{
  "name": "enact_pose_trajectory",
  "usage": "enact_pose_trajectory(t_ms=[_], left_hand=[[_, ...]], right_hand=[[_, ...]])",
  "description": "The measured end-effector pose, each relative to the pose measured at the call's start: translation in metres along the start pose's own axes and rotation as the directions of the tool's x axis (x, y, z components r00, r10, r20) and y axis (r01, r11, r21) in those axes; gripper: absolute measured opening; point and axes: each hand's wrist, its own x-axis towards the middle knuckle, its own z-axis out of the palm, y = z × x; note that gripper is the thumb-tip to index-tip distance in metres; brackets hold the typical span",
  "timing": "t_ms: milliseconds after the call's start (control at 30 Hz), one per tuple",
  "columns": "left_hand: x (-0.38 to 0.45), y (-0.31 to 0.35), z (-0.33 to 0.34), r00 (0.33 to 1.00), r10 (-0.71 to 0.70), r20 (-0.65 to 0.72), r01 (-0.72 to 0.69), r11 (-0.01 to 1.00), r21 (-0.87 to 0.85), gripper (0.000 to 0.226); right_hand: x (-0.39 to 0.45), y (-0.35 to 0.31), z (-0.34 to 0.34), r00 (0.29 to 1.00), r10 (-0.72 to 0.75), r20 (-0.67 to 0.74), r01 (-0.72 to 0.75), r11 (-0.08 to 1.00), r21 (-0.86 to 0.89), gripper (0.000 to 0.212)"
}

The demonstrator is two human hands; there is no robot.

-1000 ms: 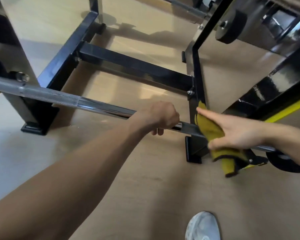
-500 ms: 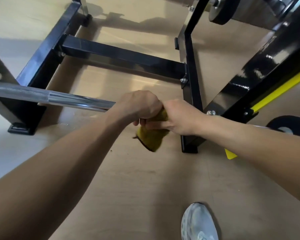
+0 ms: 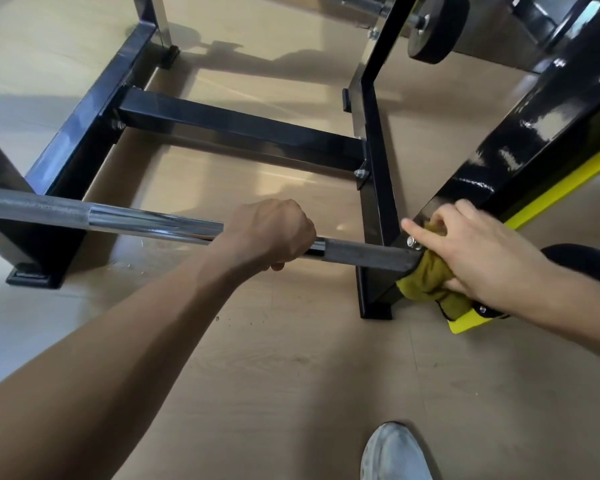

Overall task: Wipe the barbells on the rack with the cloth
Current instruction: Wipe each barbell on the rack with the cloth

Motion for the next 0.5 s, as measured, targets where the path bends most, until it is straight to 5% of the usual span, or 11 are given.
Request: enact_pose_trajectory(t_ms=[67,133,300,500], left_hand=[[0.001,0.0,0.0,1.0,-0.014,0.006,0.014,1.0,-0.011,0.041],[0.001,0.001,0.0,0.999,-0.037,0.013,0.037,0.999,-0.011,0.037],[0.005,0.009,-0.002,0.985,-0.097,0.142,0.098,0.995,0.0,0.034],[0.005,0.013,-0.004,0.97,-0.135,0.202,0.135,0.991,0.016,0.037]], right_hand=[[-0.007,-0.009,0.014,0.977,0.146,-0.155,-0.065,0.896,0.439,0.092],[-0.007,-0.02,0.034,0.929,0.253,-0.271,-0.046,0.804,0.593,0.066],[0.0,-0.04,0.055,0.912,0.25,-0.324,0.02,0.763,0.646,0.043],[0.017,-0.044,0.036,0.934,0.036,-0.354,0.191,0.789,0.584,0.043]])
